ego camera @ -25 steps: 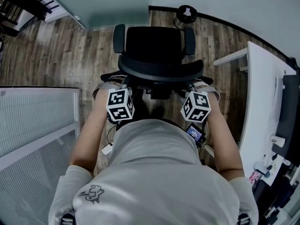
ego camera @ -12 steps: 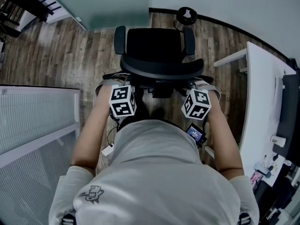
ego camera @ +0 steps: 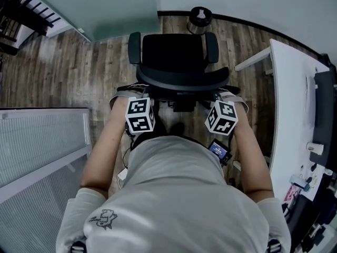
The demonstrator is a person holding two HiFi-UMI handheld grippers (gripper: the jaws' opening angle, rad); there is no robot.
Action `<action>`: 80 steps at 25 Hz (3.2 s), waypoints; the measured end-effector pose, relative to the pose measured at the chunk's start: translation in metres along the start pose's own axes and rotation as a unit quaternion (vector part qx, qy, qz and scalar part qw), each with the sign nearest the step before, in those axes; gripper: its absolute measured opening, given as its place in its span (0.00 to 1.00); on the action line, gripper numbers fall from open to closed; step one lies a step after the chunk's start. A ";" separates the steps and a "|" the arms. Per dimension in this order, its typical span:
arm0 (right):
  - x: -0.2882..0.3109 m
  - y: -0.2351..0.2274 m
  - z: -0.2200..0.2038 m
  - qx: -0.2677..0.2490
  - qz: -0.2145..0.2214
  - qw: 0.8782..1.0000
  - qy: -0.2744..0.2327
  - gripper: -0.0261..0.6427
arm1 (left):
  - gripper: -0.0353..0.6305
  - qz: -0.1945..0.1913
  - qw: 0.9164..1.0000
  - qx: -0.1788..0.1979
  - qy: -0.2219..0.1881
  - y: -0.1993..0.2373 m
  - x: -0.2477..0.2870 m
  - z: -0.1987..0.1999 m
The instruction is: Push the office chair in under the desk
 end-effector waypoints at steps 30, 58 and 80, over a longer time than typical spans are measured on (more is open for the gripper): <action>-0.089 0.078 -0.149 0.267 -0.096 0.958 0.044 0.19 | 0.22 -0.099 0.958 0.258 -0.078 0.021 0.058 0.168; -0.115 0.086 -0.212 0.554 -0.254 0.787 0.100 0.19 | 0.21 -0.173 0.797 0.549 -0.184 0.103 0.138 0.313; -0.181 0.123 -0.334 0.586 -0.262 0.762 0.092 0.20 | 0.21 -0.192 0.760 0.593 -0.185 0.066 0.174 0.467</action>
Point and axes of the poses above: the fingertips, and each gripper's own axes: x forward along the fingers, y to its left, z out of its top, the point moved 7 cm from there along -x, backward along the fingers, and after that the axes turned 13 degrees about x, right-handed, at the moved point
